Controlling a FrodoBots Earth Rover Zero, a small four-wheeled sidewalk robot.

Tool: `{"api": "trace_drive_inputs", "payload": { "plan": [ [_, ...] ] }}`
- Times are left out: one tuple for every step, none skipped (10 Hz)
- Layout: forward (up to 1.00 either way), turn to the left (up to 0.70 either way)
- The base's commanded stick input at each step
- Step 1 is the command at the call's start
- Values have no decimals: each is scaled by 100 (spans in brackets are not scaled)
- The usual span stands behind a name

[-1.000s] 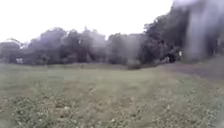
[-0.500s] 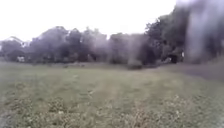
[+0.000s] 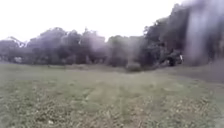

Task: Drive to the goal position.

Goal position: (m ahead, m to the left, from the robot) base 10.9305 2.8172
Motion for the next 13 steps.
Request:
{"api": "trace_drive_inputs", "payload": {
  "plan": [
    [45,0],
    [45,0],
    [45,0],
    [45,0],
    [45,0],
    [45,0],
    [45,0],
    [45,0],
    [45,0],
    [45,0],
    [45,0],
    [45,0],
    [45,0]
  ]
}}
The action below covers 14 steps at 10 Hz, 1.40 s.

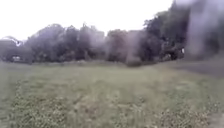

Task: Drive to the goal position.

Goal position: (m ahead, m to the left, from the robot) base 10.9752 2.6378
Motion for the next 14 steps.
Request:
{"api": "trace_drive_inputs", "payload": {
  "plan": [
    [45,0],
    [45,0],
    [45,0],
    [45,0],
    [45,0],
    [45,0],
    [45,0],
    [45,0],
    [45,0],
    [45,0],
    [45,0],
    [45,0],
    [45,0],
    [45,0]
  ]
}}
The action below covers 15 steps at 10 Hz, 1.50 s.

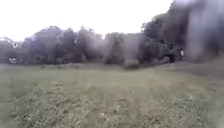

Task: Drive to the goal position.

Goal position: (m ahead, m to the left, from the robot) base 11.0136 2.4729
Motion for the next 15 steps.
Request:
{"api": "trace_drive_inputs", "payload": {
  "plan": [
    [45,0],
    [45,0],
    [45,0],
    [45,0],
    [45,0],
    [45,0],
    [45,0],
    [45,0],
    [45,0],
    [45,0],
    [45,0],
    [45,0],
    [45,0],
    [45,0],
    [45,0]
  ]
}}
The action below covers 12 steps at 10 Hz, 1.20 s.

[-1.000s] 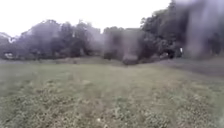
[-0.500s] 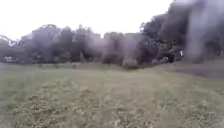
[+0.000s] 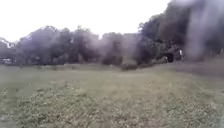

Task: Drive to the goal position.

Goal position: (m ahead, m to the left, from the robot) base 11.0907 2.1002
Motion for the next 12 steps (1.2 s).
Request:
{"api": "trace_drive_inputs", "payload": {
  "plan": [
    [45,0],
    [45,0],
    [45,0],
    [45,0],
    [45,0],
    [45,0],
    [45,0],
    [45,0],
    [45,0],
    [45,0],
    [45,0],
    [45,0]
  ]
}}
